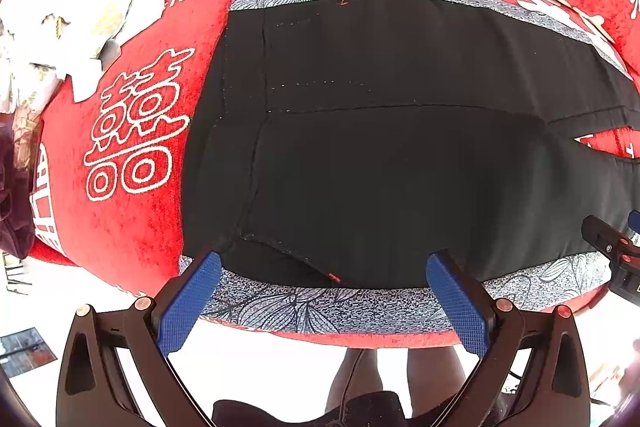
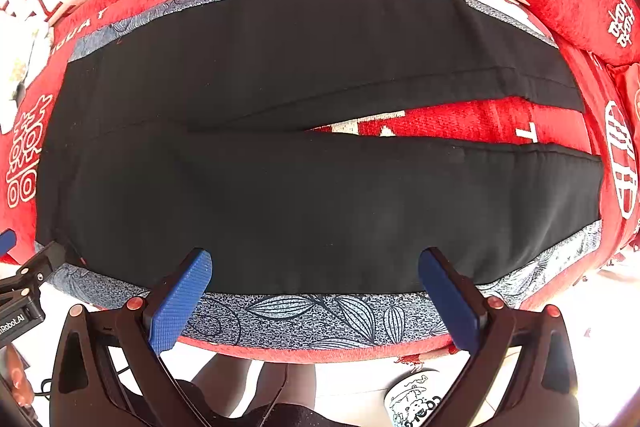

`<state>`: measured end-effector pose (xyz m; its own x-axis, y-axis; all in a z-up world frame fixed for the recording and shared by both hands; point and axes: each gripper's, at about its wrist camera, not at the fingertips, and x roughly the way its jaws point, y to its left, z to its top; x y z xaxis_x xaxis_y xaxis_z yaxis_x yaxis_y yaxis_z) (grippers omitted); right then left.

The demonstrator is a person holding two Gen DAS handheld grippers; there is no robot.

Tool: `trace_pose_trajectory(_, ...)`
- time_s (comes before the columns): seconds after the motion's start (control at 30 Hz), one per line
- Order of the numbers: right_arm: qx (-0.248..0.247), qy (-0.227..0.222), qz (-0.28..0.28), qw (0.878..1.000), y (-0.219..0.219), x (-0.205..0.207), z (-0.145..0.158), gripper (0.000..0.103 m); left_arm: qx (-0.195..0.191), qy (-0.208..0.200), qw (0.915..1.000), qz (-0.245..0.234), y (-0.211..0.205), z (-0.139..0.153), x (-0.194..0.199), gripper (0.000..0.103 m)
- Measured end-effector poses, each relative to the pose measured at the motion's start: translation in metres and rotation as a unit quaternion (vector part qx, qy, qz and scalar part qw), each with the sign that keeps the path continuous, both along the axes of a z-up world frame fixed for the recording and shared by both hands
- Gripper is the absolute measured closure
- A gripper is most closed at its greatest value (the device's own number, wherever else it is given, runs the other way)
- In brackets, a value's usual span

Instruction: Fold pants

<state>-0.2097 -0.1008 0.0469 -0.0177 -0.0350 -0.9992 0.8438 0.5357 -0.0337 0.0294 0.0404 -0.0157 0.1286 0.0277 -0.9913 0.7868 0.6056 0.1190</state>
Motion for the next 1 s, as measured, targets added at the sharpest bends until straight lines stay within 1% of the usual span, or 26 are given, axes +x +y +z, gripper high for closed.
trace_pose_trajectory(0.1, 0.002, 0.000, -0.001, 1.000, 0.000, 0.000, -0.001, 0.000, -0.001, 0.001, 1.0000, 0.002, 0.002, -0.001, 0.002, 0.000)
trace_pose_trajectory(0.5, -0.003, -0.001, -0.004, 1.000, -0.001, -0.002, 0.002, 0.000, -0.001, -0.014, 0.9999, 0.009, 0.008, 0.002, 0.003, 0.000)
trace_pose_trajectory(0.87, -0.006, -0.004, -0.009, 1.000, 0.000, -0.004, 0.004, 0.000, -0.001, -0.001, 1.0000, 0.008, 0.015, 0.000, 0.001, 0.000)
trace_pose_trajectory(0.93, -0.004, -0.015, -0.013, 1.000, -0.001, -0.005, 0.006, 0.000, -0.006, 0.003, 0.9999, 0.009, 0.017, 0.000, 0.001, 0.000)
trace_pose_trajectory(1.0, 0.010, -0.043, -0.021, 0.999, -0.002, -0.009, 0.008, 0.000, -0.021, 0.015, 0.9996, 0.013, 0.020, 0.002, 0.005, 0.000)
